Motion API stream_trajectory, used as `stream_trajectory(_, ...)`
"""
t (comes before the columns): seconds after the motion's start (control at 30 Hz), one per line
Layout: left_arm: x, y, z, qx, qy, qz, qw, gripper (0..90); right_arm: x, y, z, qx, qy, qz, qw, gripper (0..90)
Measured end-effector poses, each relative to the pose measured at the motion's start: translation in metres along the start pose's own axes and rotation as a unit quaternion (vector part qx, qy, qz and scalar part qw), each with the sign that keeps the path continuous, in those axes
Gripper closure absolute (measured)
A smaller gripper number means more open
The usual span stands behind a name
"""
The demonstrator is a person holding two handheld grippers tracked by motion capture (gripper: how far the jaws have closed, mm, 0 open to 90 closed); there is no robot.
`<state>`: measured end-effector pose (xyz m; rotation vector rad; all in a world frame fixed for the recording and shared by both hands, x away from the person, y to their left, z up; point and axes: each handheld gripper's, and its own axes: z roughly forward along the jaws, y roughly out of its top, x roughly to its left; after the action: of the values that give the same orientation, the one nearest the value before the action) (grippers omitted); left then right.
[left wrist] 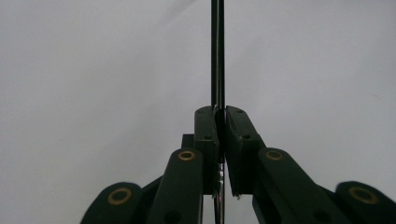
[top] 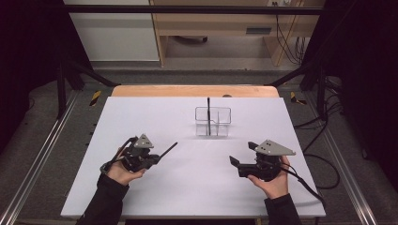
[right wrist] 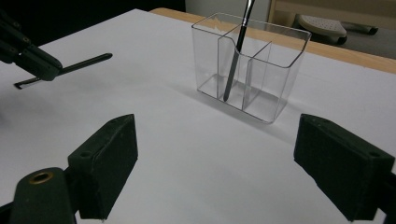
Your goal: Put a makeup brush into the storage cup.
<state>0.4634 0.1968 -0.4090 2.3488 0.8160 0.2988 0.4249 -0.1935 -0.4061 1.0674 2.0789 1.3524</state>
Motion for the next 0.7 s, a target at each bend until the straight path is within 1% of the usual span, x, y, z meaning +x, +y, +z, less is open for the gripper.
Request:
stream_trajectory(0.13,-0.011,0.005,0.0,-0.004,-0.004,0.015,0.9999,83.5,0.005,0.002,0.002,0.002,0.004,-0.005,1.0,14.1)
stream_trajectory(0.17,-0.014,0.006,0.001,-0.004,-0.006,0.021,0.9998,83.4,0.006,0.002,0.003,0.004,0.005,-0.01,0.9999,14.3)
stream_trajectory(0.27,-0.017,0.007,0.001,-0.005,-0.009,0.025,0.9996,83.4,0.009,0.003,0.005,0.008,0.007,-0.014,0.9998,14.4)
stream_trajectory(0.3,-0.02,0.009,0.001,-0.007,-0.015,0.027,0.9995,83.5,0.01,0.003,0.006,0.009,0.008,-0.016,0.9998,14.4)
stream_trajectory(0.37,-0.022,0.009,0.002,-0.008,-0.018,0.028,0.9994,83.5,0.012,0.004,0.007,0.012,0.01,-0.02,0.9997,14.4)
stream_trajectory(0.43,-0.023,0.01,0.002,-0.008,-0.017,0.031,0.9993,83.5,0.013,0.004,0.008,0.014,0.011,-0.021,0.9996,14.4)
stream_trajectory(0.5,-0.026,0.011,0.003,-0.009,-0.023,0.034,0.9991,83.5,0.015,0.006,0.009,0.018,0.012,-0.029,0.9994,14.4)
stream_trajectory(0.67,-0.028,0.012,0.004,-0.009,-0.033,0.037,0.9987,83.4,0.018,0.008,0.009,0.023,0.015,-0.036,0.999,14.5)
stream_trajectory(0.7,-0.029,0.013,0.004,-0.009,-0.034,0.038,0.9987,83.4,0.02,0.01,0.01,0.025,0.015,-0.043,0.9986,14.6)
